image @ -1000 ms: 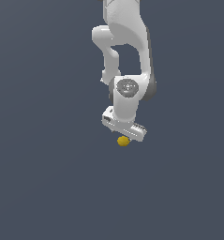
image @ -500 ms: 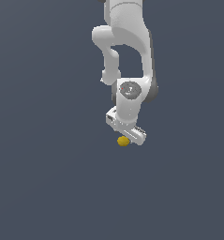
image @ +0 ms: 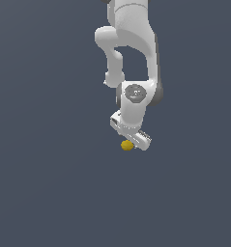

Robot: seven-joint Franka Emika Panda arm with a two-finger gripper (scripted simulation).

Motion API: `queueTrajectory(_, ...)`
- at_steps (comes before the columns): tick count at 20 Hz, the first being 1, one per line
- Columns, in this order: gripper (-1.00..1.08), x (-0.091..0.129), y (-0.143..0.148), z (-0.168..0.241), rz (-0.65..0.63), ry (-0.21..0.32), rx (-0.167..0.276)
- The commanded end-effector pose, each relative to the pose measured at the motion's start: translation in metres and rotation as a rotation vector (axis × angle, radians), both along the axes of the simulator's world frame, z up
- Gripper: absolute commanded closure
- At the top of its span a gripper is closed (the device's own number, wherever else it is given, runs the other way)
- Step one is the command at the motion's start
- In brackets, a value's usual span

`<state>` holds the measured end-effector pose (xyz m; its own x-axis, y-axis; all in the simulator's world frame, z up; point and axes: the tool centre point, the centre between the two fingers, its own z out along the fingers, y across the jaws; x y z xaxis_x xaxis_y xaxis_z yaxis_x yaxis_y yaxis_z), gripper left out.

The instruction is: Pick up the object and move it to a goal position.

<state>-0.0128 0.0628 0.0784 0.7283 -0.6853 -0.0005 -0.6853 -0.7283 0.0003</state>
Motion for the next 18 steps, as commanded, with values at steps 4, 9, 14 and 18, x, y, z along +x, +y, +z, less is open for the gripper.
queueTrajectory(4, -0.92, 0.000, 0.000, -0.009, -0.001, 0.000, 0.000)
queueTrajectory(9, -0.92, -0.001, 0.000, -0.035, -0.003, 0.000, 0.000)
queueTrajectory(14, -0.92, -0.001, 0.000, -0.049, -0.005, 0.000, 0.000)
queueTrajectory(18, 1.08, 0.000, 0.000, -0.050, -0.005, 0.000, 0.000)
